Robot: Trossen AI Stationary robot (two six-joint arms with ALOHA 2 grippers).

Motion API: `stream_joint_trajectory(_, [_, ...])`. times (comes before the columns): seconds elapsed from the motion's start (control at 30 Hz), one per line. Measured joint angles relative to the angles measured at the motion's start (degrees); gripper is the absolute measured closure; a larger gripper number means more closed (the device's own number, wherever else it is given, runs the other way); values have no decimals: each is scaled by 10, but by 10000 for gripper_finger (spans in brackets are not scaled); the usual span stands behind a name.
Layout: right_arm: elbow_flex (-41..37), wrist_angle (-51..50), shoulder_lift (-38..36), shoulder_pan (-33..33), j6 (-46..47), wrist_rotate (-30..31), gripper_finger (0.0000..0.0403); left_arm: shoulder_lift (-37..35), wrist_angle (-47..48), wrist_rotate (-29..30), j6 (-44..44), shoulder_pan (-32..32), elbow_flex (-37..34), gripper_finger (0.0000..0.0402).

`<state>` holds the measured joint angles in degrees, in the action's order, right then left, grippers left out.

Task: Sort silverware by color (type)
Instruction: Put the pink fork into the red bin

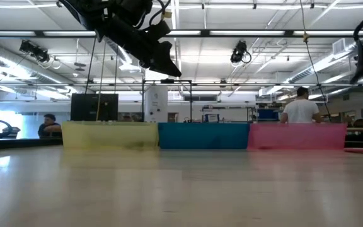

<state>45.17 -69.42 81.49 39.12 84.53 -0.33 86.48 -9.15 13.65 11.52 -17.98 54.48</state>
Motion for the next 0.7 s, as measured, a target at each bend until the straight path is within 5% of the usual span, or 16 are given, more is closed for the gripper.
stream_joint_trajectory(0.7, [0, 26, 154, 6, -41, 12, 258, 0, 0, 0, -19, 2, 0, 283])
